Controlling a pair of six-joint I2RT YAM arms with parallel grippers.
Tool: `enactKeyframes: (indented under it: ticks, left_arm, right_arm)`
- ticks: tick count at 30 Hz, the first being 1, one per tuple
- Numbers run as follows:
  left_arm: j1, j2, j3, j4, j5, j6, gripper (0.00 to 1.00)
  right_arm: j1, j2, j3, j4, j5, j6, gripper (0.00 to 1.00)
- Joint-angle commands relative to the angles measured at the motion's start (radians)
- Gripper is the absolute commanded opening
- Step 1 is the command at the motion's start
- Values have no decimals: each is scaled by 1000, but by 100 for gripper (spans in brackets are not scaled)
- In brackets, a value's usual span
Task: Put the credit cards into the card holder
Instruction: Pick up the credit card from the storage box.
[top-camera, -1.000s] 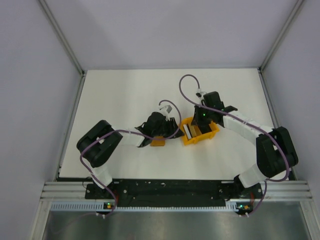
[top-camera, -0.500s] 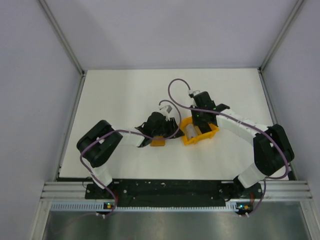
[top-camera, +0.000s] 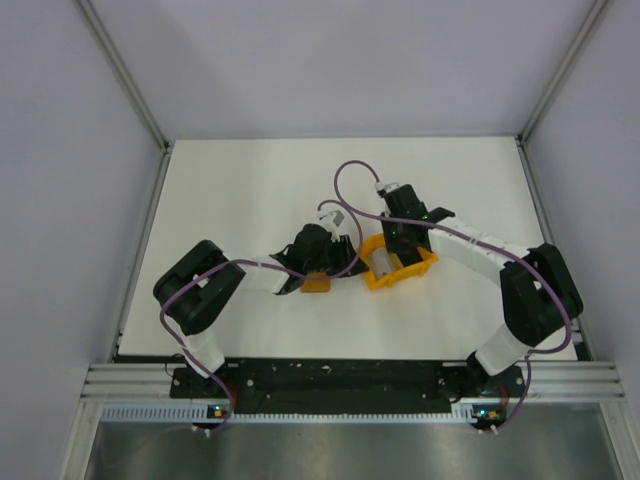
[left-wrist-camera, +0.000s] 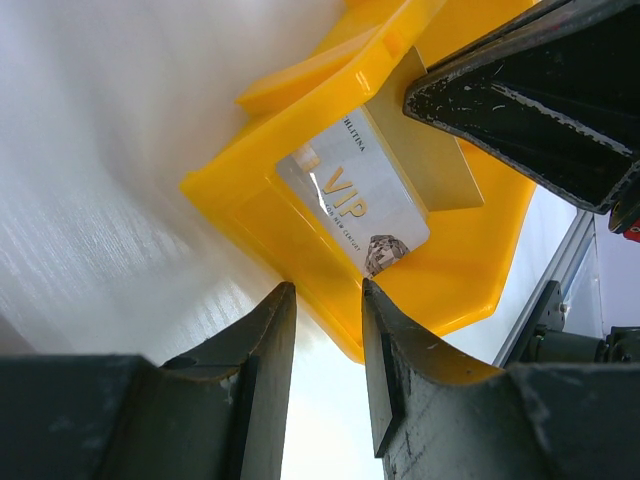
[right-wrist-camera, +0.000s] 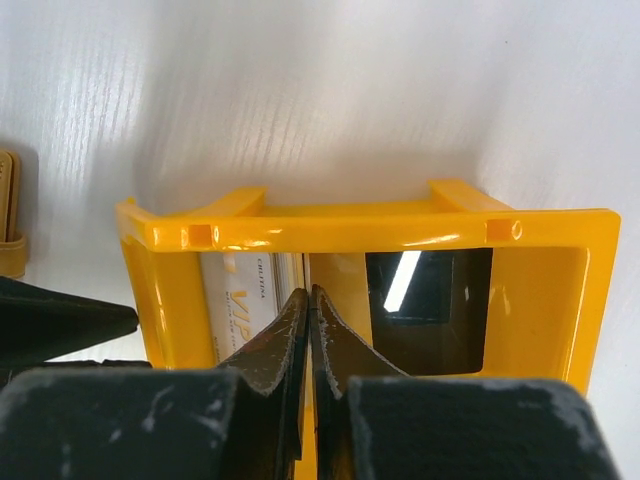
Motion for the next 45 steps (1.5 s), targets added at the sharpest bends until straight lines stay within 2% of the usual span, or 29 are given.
enactKeyframes:
  ticks: [1,5,10,14,16,18,21,25,26,31,34,37,40,42,45]
  left_arm:
    - [5,-21,14,52,9,6,37]
    - [5,-21,13,52,10,7,37]
    - [5,-23,13,52,12,6,37]
    - [6,-23,8,55,10,3,37]
    - [6,-25,7,58,10,3,37]
    - [6,-26,5,58,10,4,37]
    - [6,-40,2,56,7,13,38]
    - [6,-92,0,27,-2,45,48]
    - [5,-113,-1,12,-10,62,53]
    - [6,-253,-18,-66,-74,108,68]
    - [6,-362,-35,-189,-179,144,81]
    - [12,-496,-64,-367,-419,151,89]
    - [43,-613,-137,-493,-589,136,93]
    - [80,-669,-188,-519,-634,119,96]
    - [141,-706,-239,-586,-625,90,97]
  right_arm:
    - [7,15,-13,-8,-37,3,3]
    - [7,14,-21,-14,-32,-1,9]
    - [7,-5,-33,-11,-31,3,8]
    - [7,-25,-39,-14,-35,4,10]
    - [7,-41,-46,-16,-35,10,10]
    - [7,-54,-46,-17,-20,10,0]
    - [7,-84,-41,-16,12,10,0]
    - [6,-135,-15,-17,89,-4,0]
    - [6,-150,-6,-19,97,-4,0]
    - [3,-215,28,-17,38,44,0]
    - [10,-249,23,-1,-40,108,0]
    - [47,-258,-3,68,-136,197,0]
    - [108,-230,-38,165,-161,320,0]
    - [159,-189,-50,222,-166,381,0]
    - [240,-90,2,260,-141,432,0]
